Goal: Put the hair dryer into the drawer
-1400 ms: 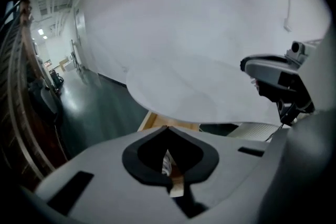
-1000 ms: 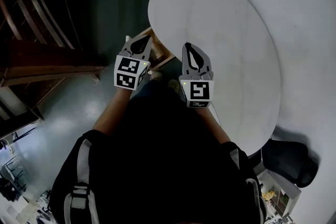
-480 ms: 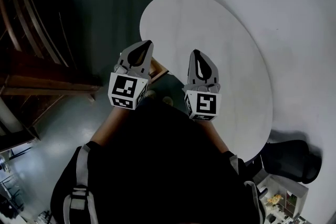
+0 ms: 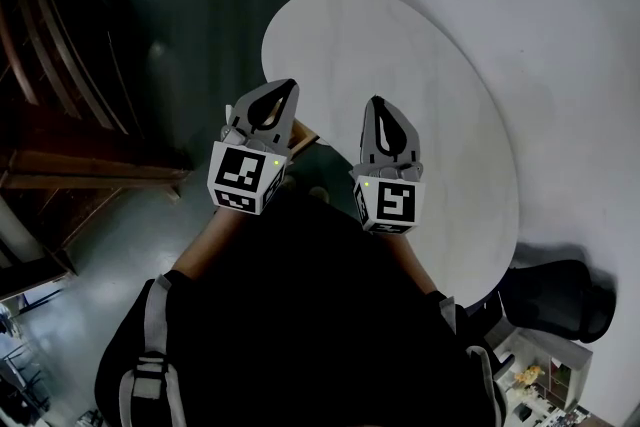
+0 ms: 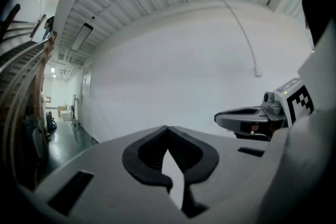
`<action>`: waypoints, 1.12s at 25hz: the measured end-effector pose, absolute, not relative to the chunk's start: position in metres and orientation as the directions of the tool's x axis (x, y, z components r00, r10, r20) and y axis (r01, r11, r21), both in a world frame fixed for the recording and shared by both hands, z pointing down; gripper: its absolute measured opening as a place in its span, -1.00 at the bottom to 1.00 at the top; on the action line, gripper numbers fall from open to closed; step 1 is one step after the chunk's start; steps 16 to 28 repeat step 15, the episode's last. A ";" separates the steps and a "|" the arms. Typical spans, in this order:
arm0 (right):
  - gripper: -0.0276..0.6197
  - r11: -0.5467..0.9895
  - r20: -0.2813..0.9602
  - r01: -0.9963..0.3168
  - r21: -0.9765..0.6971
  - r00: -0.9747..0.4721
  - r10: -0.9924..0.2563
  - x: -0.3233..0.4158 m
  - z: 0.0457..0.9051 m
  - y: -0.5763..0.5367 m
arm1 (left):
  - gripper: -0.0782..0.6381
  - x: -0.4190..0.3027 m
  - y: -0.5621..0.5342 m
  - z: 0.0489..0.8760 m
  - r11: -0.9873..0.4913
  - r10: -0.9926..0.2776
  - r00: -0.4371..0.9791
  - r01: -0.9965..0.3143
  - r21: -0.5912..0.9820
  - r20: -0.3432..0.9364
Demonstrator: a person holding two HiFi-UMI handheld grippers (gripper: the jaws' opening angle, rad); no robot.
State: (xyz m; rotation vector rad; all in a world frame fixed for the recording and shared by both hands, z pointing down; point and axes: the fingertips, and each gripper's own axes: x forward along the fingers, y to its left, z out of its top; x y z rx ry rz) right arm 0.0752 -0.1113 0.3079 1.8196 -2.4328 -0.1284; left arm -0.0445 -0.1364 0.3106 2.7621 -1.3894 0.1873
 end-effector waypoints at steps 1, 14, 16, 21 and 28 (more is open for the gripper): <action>-0.85 0.280 0.031 -0.951 0.128 -0.279 -0.960 0.075 0.308 -0.112 | -0.76 -0.044 -0.137 0.312 -0.599 -0.795 0.592 -0.801 -0.015 0.130; -0.85 0.277 0.038 -0.953 0.126 -0.274 -0.961 0.061 0.318 -0.126 | -0.76 -0.053 -0.151 0.326 -0.616 -0.780 0.607 -0.788 -0.015 0.150; -0.85 0.276 0.038 -0.953 0.125 -0.273 -0.961 0.059 0.319 -0.128 | -0.76 -0.054 -0.152 0.327 -0.617 -0.779 0.608 -0.787 -0.015 0.151; -0.85 0.276 0.038 -0.953 0.125 -0.273 -0.961 0.059 0.319 -0.128 | -0.76 -0.054 -0.152 0.327 -0.617 -0.779 0.608 -0.787 -0.015 0.151; -0.85 0.276 0.038 -0.953 0.125 -0.273 -0.961 0.059 0.319 -0.128 | -0.76 -0.054 -0.152 0.327 -0.617 -0.779 0.608 -0.787 -0.015 0.151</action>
